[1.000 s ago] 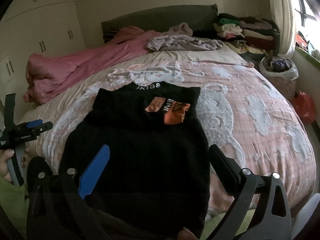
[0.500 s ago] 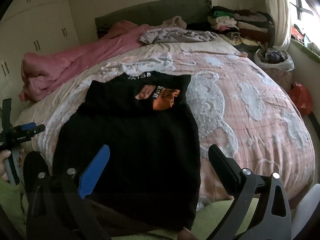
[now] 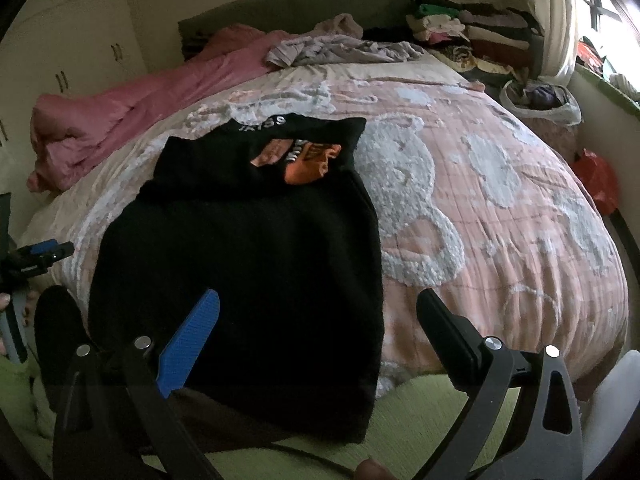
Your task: Fold small clothes
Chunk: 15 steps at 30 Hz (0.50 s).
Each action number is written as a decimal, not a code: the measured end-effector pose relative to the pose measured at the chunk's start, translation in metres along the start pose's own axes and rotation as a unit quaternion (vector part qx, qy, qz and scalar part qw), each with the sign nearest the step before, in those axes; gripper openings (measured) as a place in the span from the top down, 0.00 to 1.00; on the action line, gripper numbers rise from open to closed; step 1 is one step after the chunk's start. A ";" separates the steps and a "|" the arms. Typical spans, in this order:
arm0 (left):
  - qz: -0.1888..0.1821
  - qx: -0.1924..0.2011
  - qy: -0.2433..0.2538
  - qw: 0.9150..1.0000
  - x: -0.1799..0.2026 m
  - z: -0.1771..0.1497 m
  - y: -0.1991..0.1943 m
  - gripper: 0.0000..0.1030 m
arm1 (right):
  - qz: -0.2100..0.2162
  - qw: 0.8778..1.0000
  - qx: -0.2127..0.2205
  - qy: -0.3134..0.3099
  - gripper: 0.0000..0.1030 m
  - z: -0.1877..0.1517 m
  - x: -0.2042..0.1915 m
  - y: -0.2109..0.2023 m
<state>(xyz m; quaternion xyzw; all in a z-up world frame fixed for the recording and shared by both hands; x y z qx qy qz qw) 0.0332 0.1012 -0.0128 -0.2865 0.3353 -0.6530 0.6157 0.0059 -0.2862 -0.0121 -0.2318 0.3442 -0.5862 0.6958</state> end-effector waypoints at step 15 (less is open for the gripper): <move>-0.020 -0.032 0.012 0.999 0.007 -0.021 0.015 0.09 | -0.005 0.999 -0.043 0.006 0.05 -0.022 0.014 0.019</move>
Point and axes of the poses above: each gripper's, at about its wrist camera, not at the fingertips, and y roughly the way its jaws point, x to its right, z to its top, the point moved 2 cm from there along y, roughly the way its jaws point, and after that the axes turned 6 degrees about y, right-handed, at the moved point
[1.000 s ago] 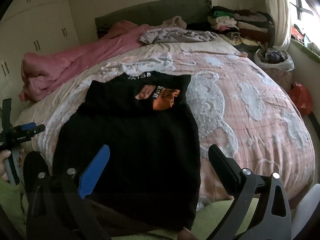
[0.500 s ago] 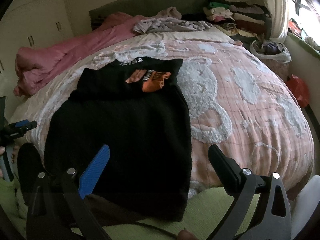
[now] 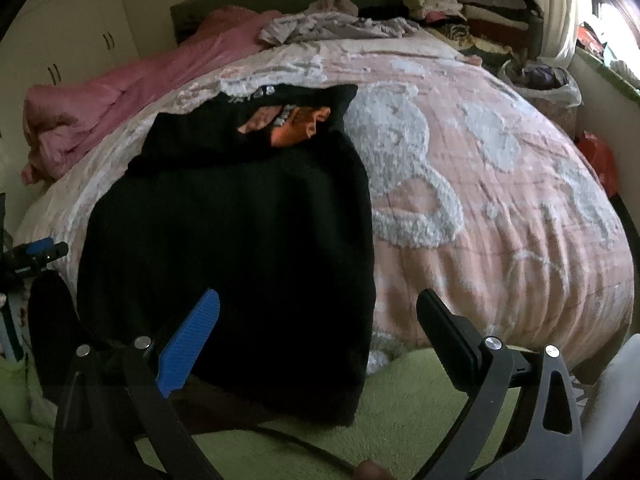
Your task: Fold small clothes
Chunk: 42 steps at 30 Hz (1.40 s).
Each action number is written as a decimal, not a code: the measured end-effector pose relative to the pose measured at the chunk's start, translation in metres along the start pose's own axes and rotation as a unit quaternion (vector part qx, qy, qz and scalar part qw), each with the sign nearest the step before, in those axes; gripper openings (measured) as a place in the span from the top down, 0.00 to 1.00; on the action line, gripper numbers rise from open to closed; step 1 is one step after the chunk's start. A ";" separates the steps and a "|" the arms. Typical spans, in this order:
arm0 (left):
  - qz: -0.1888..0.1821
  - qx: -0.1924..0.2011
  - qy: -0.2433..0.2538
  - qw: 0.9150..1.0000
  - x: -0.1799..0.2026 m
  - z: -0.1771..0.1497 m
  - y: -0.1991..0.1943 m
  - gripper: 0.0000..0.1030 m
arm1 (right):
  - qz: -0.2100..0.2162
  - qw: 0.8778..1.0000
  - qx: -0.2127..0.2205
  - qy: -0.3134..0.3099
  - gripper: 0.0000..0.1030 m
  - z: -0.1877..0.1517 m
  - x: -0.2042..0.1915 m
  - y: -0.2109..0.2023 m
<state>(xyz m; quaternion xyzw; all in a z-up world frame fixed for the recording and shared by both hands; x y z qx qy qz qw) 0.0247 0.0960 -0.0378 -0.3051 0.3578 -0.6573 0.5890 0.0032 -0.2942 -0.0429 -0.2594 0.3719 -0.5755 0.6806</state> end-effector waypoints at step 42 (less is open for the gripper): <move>-0.062 0.006 -0.013 0.998 0.011 -0.014 -0.006 0.95 | 0.080 0.996 -0.022 -0.012 0.92 -0.008 -0.002 0.002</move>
Point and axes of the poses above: each gripper's, at about its wrist camera, not at the fingertips, and y roughly the way its jaws point, x to its right, z to its top, the point moved 2 cm from there along y, roughly the way its jaws point, and after that the axes turned 6 degrees about y, right-handed, at the moved point
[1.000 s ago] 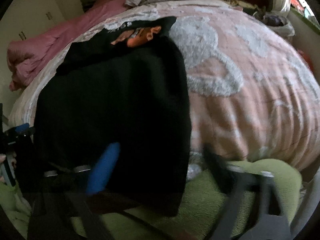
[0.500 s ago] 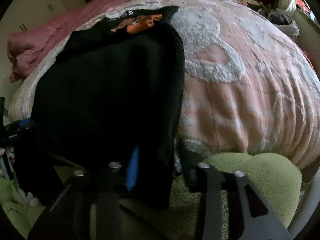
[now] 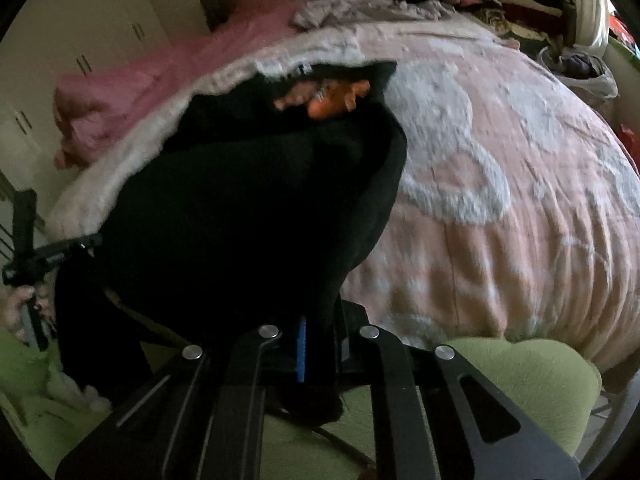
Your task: Fold small clothes
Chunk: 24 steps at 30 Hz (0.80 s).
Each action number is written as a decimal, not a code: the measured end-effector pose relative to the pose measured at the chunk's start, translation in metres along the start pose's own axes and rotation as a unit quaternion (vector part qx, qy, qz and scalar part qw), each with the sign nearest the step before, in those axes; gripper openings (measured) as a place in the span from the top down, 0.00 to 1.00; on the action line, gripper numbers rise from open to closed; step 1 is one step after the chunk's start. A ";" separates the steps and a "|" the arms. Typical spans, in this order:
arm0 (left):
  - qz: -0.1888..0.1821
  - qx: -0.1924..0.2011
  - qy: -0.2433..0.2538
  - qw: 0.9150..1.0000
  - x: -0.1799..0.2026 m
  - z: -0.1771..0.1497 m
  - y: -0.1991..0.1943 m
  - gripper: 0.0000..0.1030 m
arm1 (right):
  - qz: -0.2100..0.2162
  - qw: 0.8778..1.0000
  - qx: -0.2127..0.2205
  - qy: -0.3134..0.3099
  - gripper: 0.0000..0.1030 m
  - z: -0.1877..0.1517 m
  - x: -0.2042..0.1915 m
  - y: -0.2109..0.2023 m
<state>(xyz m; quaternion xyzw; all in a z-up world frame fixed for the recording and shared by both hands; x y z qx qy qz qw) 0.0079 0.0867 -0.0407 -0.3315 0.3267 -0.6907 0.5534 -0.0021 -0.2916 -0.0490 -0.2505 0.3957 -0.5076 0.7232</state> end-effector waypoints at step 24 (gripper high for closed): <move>0.024 0.104 0.008 0.994 0.004 0.067 -0.044 0.95 | 0.023 0.991 0.125 0.042 0.93 0.063 0.009 -0.048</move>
Point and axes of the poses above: each gripper's, at about its wrist camera, not at the fingertips, and y roughly the way its jaws point, x to its right, z to its top, the point moved 2 cm from there along y, roughly the way its jaws point, and after that the axes turned 6 degrees about y, right-handed, at the moved point
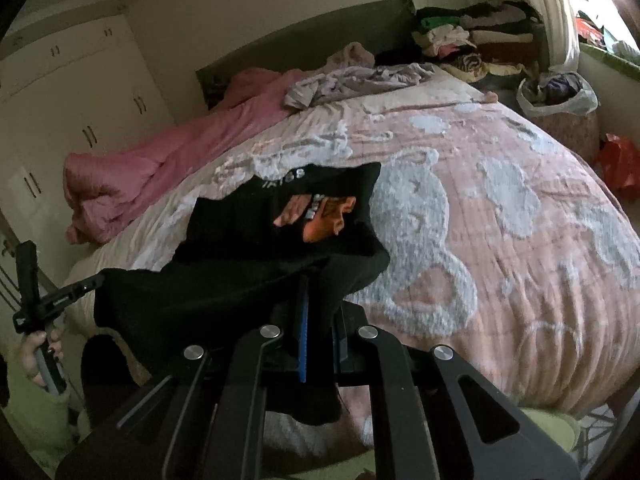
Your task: Fold small clothes
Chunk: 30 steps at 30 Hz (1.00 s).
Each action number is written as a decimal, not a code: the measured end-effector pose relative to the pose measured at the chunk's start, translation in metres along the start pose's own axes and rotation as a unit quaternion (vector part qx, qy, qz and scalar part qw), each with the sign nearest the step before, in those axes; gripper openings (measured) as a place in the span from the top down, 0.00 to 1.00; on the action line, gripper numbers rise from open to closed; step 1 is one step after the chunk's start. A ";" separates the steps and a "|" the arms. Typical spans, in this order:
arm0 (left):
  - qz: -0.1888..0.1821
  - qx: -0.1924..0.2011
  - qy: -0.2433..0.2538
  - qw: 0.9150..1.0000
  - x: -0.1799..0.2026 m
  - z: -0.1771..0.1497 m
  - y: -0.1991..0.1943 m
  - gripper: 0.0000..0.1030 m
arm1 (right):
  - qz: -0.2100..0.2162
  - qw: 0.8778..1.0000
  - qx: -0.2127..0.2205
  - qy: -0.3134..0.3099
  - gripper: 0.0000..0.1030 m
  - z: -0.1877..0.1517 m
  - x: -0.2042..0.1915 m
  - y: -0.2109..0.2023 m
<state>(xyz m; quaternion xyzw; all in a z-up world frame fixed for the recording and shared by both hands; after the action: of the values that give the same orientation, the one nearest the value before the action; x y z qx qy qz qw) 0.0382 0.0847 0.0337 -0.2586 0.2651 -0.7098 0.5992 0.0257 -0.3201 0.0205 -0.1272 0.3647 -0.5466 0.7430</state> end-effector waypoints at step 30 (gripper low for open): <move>0.041 0.014 -0.014 0.999 -0.030 0.091 0.108 0.95 | -0.029 0.999 0.016 0.023 0.93 0.104 0.025 0.115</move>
<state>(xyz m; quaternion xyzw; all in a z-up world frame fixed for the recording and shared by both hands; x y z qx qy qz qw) 0.1819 0.0926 0.0240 -0.2490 0.2573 -0.6847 0.6348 0.1833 -0.3224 0.0157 -0.1129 0.3695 -0.5762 0.7202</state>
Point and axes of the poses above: each gripper's, at about its wrist camera, not at the fingertips, and y roughly the way its jaws point, x to its right, z to its top, the point moved 2 cm from there along y, roughly the way its jaws point, and after that the axes turned 6 degrees about y, right-handed, at the moved point
